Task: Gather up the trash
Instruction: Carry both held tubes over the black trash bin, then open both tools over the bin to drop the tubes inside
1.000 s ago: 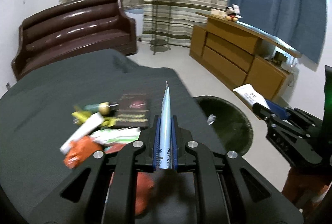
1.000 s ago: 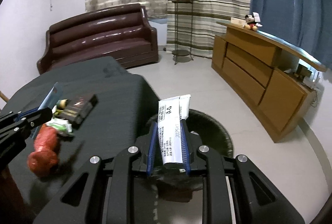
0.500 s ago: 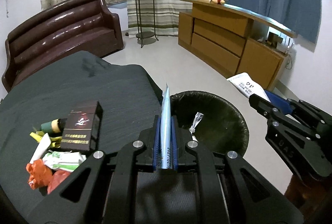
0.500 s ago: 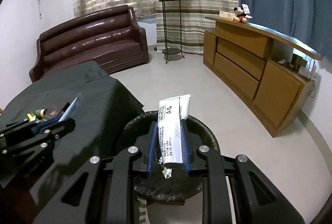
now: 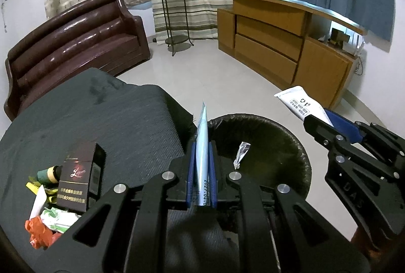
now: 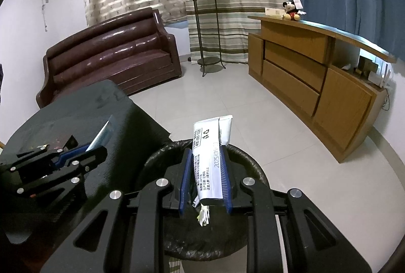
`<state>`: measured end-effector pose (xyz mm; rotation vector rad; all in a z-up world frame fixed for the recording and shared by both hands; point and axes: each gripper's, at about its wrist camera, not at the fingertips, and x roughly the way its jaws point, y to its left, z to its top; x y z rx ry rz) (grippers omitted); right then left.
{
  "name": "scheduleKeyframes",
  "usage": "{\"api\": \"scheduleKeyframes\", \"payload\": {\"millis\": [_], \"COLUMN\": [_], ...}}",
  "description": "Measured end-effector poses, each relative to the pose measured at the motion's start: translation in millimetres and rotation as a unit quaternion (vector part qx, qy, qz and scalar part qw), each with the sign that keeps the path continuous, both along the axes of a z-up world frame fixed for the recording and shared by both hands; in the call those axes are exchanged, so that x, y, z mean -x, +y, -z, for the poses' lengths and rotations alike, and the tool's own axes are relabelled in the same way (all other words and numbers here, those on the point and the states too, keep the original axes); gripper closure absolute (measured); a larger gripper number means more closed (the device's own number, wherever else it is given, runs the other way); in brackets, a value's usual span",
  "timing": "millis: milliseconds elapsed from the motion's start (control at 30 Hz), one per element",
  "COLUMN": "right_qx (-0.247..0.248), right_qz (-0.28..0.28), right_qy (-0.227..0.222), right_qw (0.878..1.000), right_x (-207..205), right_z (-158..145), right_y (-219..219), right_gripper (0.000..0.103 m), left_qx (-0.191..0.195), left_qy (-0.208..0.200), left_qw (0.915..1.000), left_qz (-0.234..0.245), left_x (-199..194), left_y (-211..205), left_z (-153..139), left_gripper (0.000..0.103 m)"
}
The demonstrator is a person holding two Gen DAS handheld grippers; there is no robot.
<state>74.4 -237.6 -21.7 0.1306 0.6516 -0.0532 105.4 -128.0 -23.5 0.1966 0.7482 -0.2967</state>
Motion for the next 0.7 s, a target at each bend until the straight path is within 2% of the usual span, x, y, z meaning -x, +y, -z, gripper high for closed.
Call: {"api": "scheduleKeyframes", "payload": {"millis": [333,400,467,567,700], "right_qx": [-0.009,-0.011,-0.013,-0.017,-0.015], "right_qz": [0.006,0.009,0.011,0.013,0.014], "right_qy": [0.008,0.008,0.011,0.011,0.009], "right_qw": [1.0,1.0,1.0,1.0,1.0], "right_x": [-7.4,-8.2,-8.6,-8.3,-7.5], "right_z": [6.1,6.8,8.5,8.4,6.5], "right_y": [-6.6,-8.6,-8.2,-8.6,-7.1], "right_gripper": [0.08,0.079,0.076,0.066,0.066], "left_qx": [-0.008,-0.008,-0.008,-0.008,-0.008], "left_qy": [0.006,0.01,0.009,0.01,0.009], "left_qw": [0.9999,0.9999,0.9999,0.9998,0.9998], "left_qz": [-0.006,-0.007,-0.011,-0.013,-0.018], "left_x": [-12.0,-13.5,-14.5,-15.8,-16.5], "left_y": [-6.2,-7.4,-7.2,-7.0,-5.0], "left_z": [6.9,8.3,8.9,9.6,8.9], "left_gripper": [0.087,0.081,0.07,0.064,0.058]}}
